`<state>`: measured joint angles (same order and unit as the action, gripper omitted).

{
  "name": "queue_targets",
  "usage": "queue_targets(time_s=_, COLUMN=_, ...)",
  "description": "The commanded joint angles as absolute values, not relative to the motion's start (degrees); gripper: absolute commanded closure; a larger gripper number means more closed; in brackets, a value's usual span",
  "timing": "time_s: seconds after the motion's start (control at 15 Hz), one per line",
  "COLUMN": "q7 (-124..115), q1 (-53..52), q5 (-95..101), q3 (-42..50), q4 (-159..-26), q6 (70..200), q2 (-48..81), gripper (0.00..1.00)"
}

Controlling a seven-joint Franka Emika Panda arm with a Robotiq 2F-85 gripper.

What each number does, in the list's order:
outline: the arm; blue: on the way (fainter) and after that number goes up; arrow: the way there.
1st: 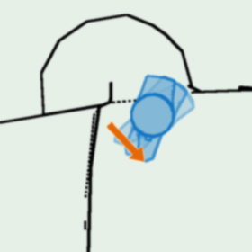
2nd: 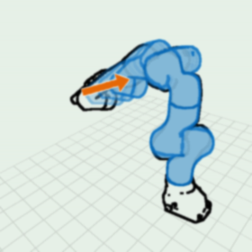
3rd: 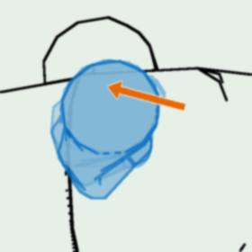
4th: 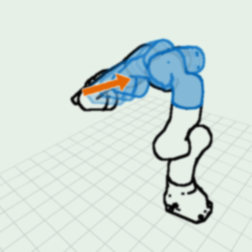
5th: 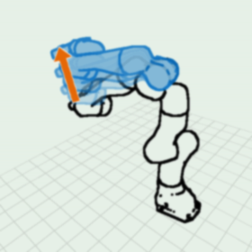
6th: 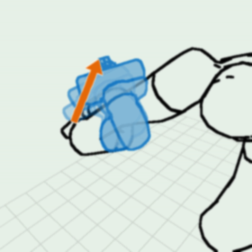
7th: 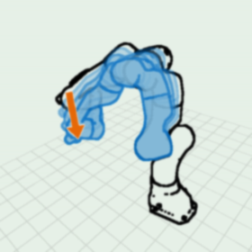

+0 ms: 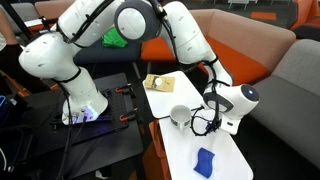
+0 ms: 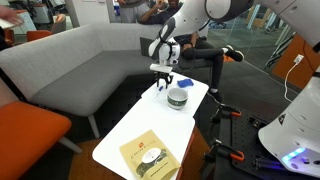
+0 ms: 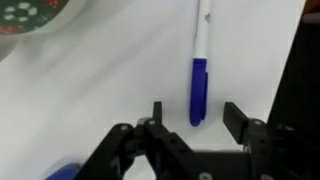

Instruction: Put the pen in the cup

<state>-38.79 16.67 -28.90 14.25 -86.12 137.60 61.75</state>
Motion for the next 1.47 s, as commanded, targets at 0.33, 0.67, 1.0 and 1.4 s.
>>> queue_targets(time_s=0.33, q7=-40.26, q1=16.83, q5=-28.92, q3=13.49, q4=-84.34, q6=136.86, q2=62.35, gripper=0.97)
queue_targets(time_s=0.67, q7=-45.99, q1=13.73, q5=-28.37, q3=16.79, q4=-88.75, q6=139.85, q2=59.10, gripper=0.95)
queue_targets(time_s=1.0, q7=-56.97, q1=7.43, q5=-23.56, q3=24.64, q4=-97.72, q6=142.75, q2=52.15, gripper=0.95)
queue_targets(time_s=1.4, q7=-81.99, q1=-7.57, q5=-7.69, q3=35.81, q4=-107.51, q6=140.71, q2=45.88, gripper=0.95)
